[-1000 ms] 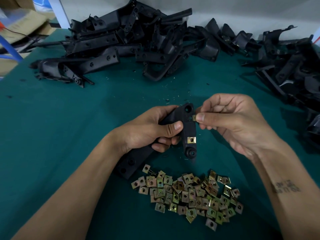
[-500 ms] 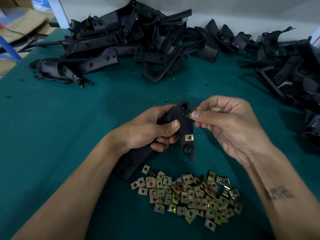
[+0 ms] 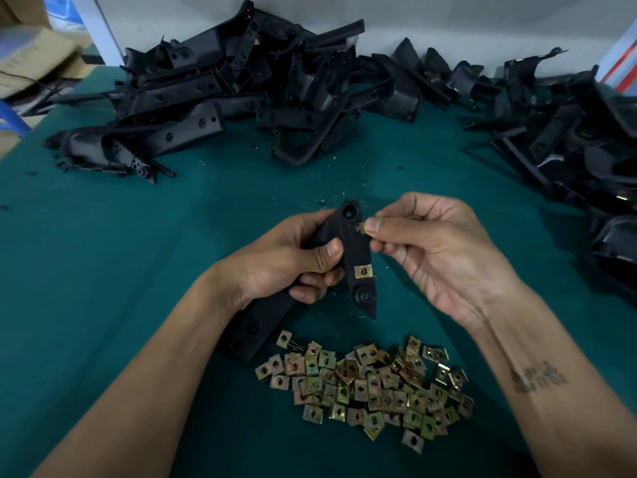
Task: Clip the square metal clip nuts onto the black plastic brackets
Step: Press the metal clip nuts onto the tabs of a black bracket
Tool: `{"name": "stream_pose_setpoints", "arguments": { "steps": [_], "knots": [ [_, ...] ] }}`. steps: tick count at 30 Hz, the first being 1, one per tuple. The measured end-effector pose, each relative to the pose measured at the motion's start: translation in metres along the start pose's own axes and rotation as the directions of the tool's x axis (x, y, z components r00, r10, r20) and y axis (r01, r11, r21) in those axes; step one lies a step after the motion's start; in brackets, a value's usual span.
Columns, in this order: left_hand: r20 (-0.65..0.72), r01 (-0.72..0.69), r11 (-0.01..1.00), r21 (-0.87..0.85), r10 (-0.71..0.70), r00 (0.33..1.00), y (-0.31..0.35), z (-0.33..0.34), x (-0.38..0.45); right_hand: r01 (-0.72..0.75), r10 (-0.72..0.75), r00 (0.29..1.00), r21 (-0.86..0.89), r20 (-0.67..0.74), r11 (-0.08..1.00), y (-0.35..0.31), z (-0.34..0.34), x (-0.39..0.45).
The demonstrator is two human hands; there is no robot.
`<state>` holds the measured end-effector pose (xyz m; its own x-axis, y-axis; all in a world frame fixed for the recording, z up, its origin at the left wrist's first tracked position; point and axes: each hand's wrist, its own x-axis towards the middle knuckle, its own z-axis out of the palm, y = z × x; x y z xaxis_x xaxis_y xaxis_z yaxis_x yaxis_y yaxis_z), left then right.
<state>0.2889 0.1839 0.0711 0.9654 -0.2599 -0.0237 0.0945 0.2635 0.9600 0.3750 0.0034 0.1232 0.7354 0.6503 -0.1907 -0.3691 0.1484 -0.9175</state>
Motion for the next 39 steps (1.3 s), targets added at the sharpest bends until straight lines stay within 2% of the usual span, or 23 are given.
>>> {"name": "stream_pose_setpoints", "arguments": {
  "steps": [7,13,17,19,22,24,29,34,39],
  "knots": [
    [-0.060,-0.004,1.000,-0.009,0.003,0.998,-0.001,0.000,0.002,0.047,-0.045,0.996,0.022,-0.081,0.999,0.005,0.008,-0.002],
    [-0.079,-0.034,0.999,-0.025,0.032,0.996,-0.002,0.002,0.002,0.227,-0.256,0.956,-0.193,-0.145,0.955,0.013,0.011,-0.004],
    [-0.103,-0.074,0.996,-0.056,0.068,0.992,-0.002,0.003,0.002,0.364,-0.413,0.905,-0.324,-0.098,0.873,0.019,0.012,-0.006],
    [-0.134,-0.112,0.991,-0.080,0.101,0.986,-0.002,0.003,0.003,0.420,-0.480,0.875,-0.400,-0.060,0.815,0.022,0.014,-0.009],
    [-0.186,-0.171,0.981,-0.092,0.152,0.971,-0.002,0.004,0.004,0.471,-0.601,0.799,-0.633,0.011,0.615,0.030,0.020,-0.012],
    [-0.217,-0.184,0.978,-0.098,0.159,0.963,-0.002,0.005,0.005,0.484,-0.660,0.750,-0.709,0.035,0.512,0.035,0.025,-0.012],
    [-0.275,-0.185,0.979,-0.091,0.154,0.949,-0.004,0.006,0.006,0.558,-0.759,0.649,-0.714,0.056,0.424,0.044,0.026,-0.009],
    [-0.253,-0.169,0.984,-0.064,0.148,0.956,-0.003,0.005,0.004,0.616,-0.824,0.532,-0.756,0.194,0.220,0.045,0.019,-0.005],
    [-0.256,-0.172,0.983,-0.058,0.152,0.955,-0.004,0.005,0.003,0.618,-0.851,0.492,-0.763,0.184,0.192,0.049,0.019,-0.006]
  ]
}}
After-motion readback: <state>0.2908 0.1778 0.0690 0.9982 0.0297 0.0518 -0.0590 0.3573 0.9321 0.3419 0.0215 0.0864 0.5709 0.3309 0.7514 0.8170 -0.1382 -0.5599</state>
